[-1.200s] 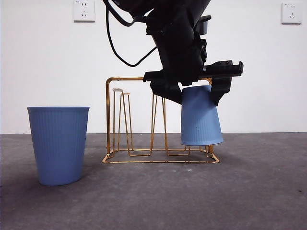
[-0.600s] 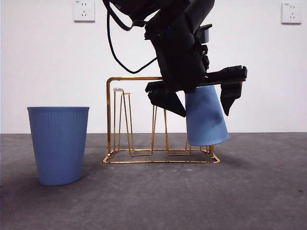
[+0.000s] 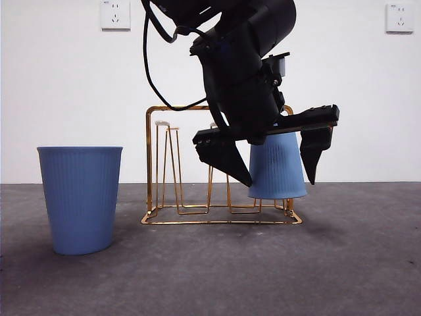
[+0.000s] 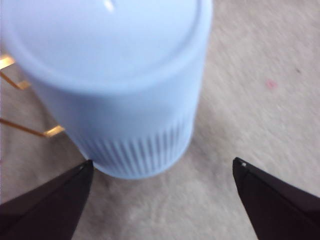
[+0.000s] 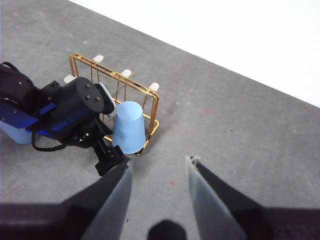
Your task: Pick up cup 1,put cup 1 in the cup rack,pick up cup 2,put cup 2 in the cup rack
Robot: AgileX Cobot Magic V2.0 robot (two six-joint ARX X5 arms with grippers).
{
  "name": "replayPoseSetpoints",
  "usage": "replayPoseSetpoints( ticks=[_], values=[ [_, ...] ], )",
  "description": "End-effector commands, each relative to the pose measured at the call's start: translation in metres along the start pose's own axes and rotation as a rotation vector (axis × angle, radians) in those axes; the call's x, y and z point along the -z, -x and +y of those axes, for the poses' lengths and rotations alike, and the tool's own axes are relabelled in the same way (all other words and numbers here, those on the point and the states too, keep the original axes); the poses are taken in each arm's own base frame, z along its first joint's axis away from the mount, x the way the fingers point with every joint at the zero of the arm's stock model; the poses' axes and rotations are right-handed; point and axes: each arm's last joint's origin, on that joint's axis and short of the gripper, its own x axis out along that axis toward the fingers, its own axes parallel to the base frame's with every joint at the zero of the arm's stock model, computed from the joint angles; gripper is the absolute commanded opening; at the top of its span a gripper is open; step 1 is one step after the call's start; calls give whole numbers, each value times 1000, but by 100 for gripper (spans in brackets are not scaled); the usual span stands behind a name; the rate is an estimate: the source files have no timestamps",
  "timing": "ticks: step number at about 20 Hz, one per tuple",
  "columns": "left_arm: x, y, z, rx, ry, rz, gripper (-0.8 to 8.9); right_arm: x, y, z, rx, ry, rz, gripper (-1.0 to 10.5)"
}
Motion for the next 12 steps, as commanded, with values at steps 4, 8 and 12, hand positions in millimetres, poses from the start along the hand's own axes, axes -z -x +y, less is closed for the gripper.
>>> replayPoseSetpoints(
  ticks=[4,8,12],
  values=[
    [7,9,-4,47,16,85,471,0,-1,0,4,-8,-3,188],
    [2,35,-7,116,19,114,471,-1,-3,1,3,-6,4,188],
    [-8,84,-9,202,13,99,471,-4,-9,1,1,-4,17,188]
  ],
)
